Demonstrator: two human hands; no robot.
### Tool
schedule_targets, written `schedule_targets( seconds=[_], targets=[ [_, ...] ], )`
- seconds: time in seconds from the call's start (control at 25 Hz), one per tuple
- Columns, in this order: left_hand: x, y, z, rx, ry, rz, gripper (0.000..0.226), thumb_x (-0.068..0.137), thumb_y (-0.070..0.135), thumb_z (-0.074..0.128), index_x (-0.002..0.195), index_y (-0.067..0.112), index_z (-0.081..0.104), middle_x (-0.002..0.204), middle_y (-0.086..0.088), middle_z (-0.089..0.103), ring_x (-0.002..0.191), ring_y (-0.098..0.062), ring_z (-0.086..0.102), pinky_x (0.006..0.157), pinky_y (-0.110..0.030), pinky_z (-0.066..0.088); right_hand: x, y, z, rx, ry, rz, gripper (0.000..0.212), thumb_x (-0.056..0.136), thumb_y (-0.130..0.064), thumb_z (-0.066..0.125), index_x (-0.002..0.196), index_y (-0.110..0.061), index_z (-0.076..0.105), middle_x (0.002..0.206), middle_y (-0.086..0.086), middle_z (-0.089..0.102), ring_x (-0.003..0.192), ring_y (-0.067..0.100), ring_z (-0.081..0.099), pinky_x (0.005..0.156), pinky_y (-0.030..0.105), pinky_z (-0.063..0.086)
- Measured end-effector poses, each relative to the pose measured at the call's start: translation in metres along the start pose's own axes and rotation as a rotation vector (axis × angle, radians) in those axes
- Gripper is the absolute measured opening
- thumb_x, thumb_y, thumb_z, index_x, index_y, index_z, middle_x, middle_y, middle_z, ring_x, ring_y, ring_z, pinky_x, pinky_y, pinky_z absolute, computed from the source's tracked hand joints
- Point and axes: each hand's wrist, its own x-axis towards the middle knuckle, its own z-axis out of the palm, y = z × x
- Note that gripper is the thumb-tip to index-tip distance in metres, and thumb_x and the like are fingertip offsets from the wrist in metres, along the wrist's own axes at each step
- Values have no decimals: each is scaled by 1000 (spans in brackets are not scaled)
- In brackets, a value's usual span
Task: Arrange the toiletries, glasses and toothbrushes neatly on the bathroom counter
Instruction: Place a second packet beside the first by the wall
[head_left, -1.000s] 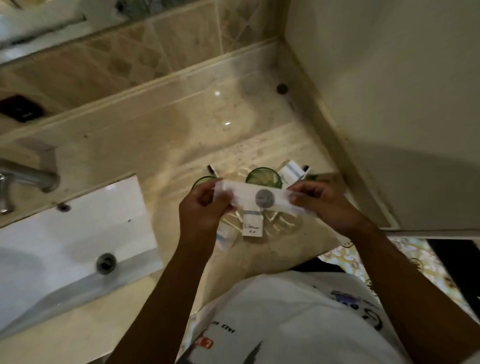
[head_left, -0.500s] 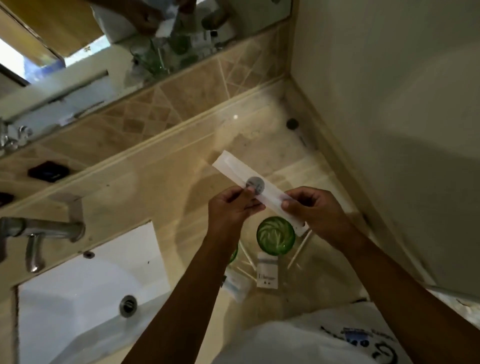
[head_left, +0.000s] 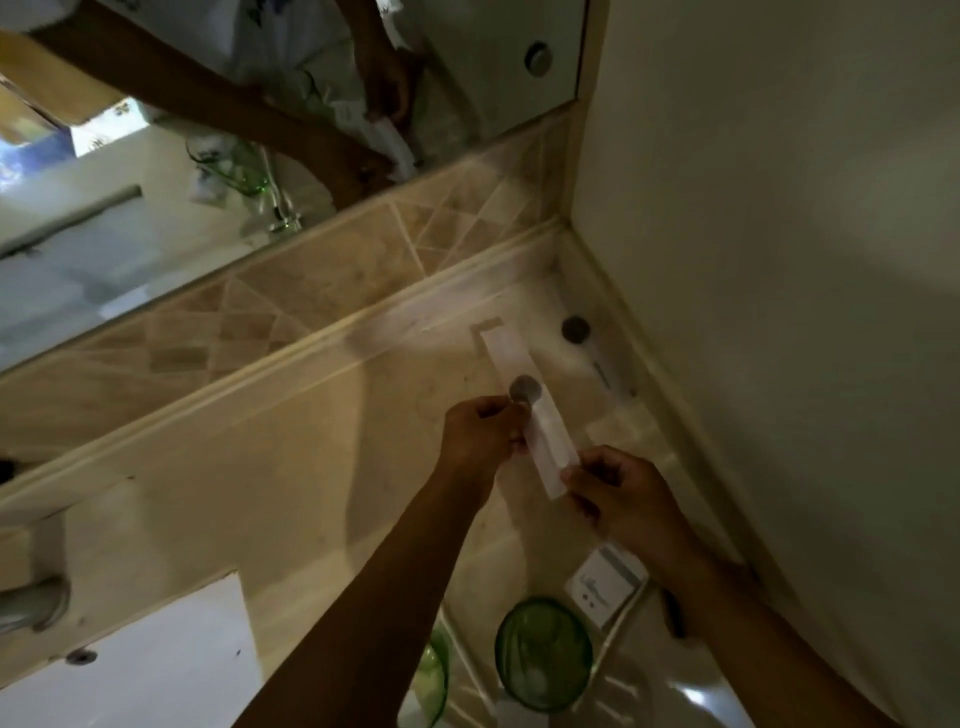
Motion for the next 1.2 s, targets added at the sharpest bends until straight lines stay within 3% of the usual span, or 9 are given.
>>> schedule_targets(
  seconds=[0.12, 0.32, 0.44, 0.52, 0.56, 0.64, 0.68, 0.84, 1.2],
  targets=[
    [25, 4, 12, 84, 17, -2, 9, 91, 14, 68, 91, 12, 76, 91, -9, 76, 82, -24, 75, 78, -41, 63, 20, 5, -1, -69, 69, 24, 14, 90, -26, 68, 85, -13, 71, 68, 9, 68, 58, 11, 58, 55, 23, 47],
    [51, 20, 19, 315, 17, 52, 9, 91, 16, 69, 85, 13, 75, 76, -8, 75, 61, -18, 72, 62, -31, 63, 49, 9, -8, -157, 159, 30, 18, 91, -35, 67, 81, -19, 69, 67, 5, 69, 59, 13, 62, 60, 33, 51],
    [56, 21, 15, 555, 53, 73, 11, 93, 27, 65, 93, 18, 72, 86, 4, 71, 68, -13, 66, 67, -30, 58, 53, 6, -12, -199, 181, 50, 17, 92, -38, 65, 104, -27, 70, 81, -8, 74, 70, 11, 68, 70, 35, 58],
    [53, 15, 9, 800, 99, 279, 14, 97, 27, 58, 107, 21, 65, 100, 7, 61, 88, -13, 59, 82, -28, 48, 51, 8, -17, -341, 258, 4, 32, 94, -40, 62, 123, -28, 63, 103, -15, 68, 86, 8, 66, 80, 30, 55],
    [52, 11, 6, 914, 107, 484, 20, 97, 23, 56, 117, 19, 62, 111, 3, 58, 102, -17, 56, 92, -29, 46, 48, 9, -18, -426, 318, -47, 34, 94, -40, 60, 126, -28, 61, 107, -13, 66, 92, 9, 64, 82, 28, 53],
    [57, 2, -2, 1149, 46, 872, 42, 94, 16, 59, 135, 15, 52, 138, -8, 52, 131, -28, 43, 112, -42, 37, 45, 12, -14, -576, 383, -195, 31, 95, -37, 58, 125, -26, 61, 118, -4, 63, 102, 12, 61, 84, 26, 50],
    [63, -1, -4, 1257, -5, 955, 51, 94, 21, 59, 143, 17, 44, 149, -11, 44, 141, -33, 34, 118, -48, 30, 45, 14, -9, -649, 374, -271, 31, 95, -33, 59, 125, -24, 62, 124, -2, 59, 108, 13, 56, 87, 26, 48],
    [77, 0, -2, 1440, -162, 834, 62, 99, 55, 34, 155, 37, 14, 167, -8, 7, 153, -32, -2, 123, -54, 0, 53, 19, 10, -828, 321, -371, 40, 90, -26, 63, 129, -19, 62, 132, 1, 54, 117, 16, 44, 97, 35, 47],
    [99, -2, -1, 1446, -78, 825, 61, 98, 60, 28, 153, 36, 18, 166, -8, 12, 153, -34, 1, 121, -59, 5, 62, 14, 21, -887, 292, -323, 52, 88, -31, 61, 139, -20, 55, 141, 0, 49, 127, 18, 41, 108, 35, 41]
  ],
)
